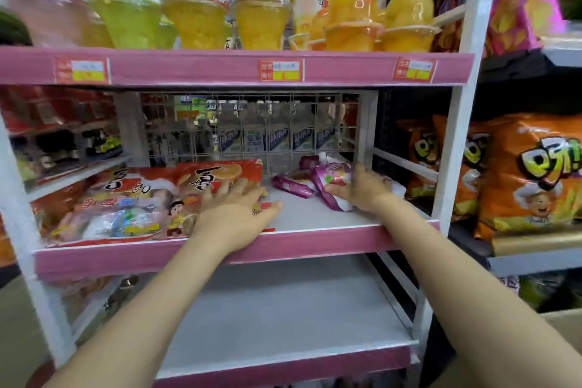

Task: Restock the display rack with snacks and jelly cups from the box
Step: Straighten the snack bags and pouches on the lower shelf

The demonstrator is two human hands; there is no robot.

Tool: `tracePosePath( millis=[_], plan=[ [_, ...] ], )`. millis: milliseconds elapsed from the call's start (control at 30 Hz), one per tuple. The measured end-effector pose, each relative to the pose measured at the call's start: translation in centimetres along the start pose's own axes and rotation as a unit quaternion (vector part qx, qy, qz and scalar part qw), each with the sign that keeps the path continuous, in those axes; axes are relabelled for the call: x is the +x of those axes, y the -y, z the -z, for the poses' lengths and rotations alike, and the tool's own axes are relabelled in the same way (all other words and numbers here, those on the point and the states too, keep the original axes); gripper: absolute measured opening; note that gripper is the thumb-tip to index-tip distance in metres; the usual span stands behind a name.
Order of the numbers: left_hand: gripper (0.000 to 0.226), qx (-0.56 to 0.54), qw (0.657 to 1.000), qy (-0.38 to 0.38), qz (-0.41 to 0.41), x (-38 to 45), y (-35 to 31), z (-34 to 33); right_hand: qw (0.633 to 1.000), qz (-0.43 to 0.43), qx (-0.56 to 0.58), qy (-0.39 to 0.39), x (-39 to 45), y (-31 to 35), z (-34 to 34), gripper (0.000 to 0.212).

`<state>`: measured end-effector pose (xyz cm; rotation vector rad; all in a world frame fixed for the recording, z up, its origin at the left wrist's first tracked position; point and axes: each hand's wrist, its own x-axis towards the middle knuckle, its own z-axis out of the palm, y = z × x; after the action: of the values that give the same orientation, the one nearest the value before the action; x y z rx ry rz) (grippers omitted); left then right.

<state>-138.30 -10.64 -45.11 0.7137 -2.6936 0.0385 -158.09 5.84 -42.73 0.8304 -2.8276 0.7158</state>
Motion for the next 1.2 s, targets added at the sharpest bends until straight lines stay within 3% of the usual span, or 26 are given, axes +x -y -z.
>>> tracePosePath(
  millis=[133, 300, 433, 533, 600, 700, 833, 967, 1200],
  plan=[
    [0.067, 0.007, 1.0, -0.005, 0.006, 0.3, -0.2, -0.3, 0.999, 0.05, -0.019, 0.011, 0.6, -0.6, -1.2, 0.105],
    [0.065, 0.006, 1.0, -0.015, 0.006, 0.2, -0.2, -0.5, 0.991, 0.13, 0.042, 0.002, -0.6, -0.4, -1.4, 0.096],
    [0.071, -0.039, 0.998, -0.056, 0.002, -0.1, -0.2, -0.5, 0.983, 0.133, 0.126, -0.032, -1.1, 0.6, -0.8, 0.093],
    [0.08, -0.136, 0.98, -0.142, -0.022, -0.3, 0.0, -0.5, 0.968, 0.117, 0.222, -0.025, -1.4, 3.6, -0.8, 0.088],
    [0.078, -0.216, 0.949, -0.23, -0.028, -0.8, 0.8, -0.3, 0.953, 0.115, 0.281, -0.01, -1.9, 6.9, -1.0, 0.078],
    [0.073, -0.247, 0.918, -0.309, -0.016, -2.0, 3.3, 0.5, 0.93, 0.128, 0.345, -0.024, -2.5, 12.6, -1.7, 0.071],
    [0.077, -0.269, 0.928, -0.257, 0.002, -2.6, 7.0, 1.5, 0.946, 0.134, 0.295, -0.005, -3.9, 18.1, -4.0, 0.068],
    [0.063, -0.242, 0.96, -0.139, -0.011, -2.5, 9.1, 1.5, 0.934, 0.286, 0.214, 0.028, -5.1, 17.9, -5.6, 0.035],
    [0.061, -0.109, 0.99, -0.091, -0.016, -2.7, 10.5, 0.3, 0.933, 0.341, 0.093, 0.063, -3.6, 14.3, -6.7, 0.05]
  ],
)
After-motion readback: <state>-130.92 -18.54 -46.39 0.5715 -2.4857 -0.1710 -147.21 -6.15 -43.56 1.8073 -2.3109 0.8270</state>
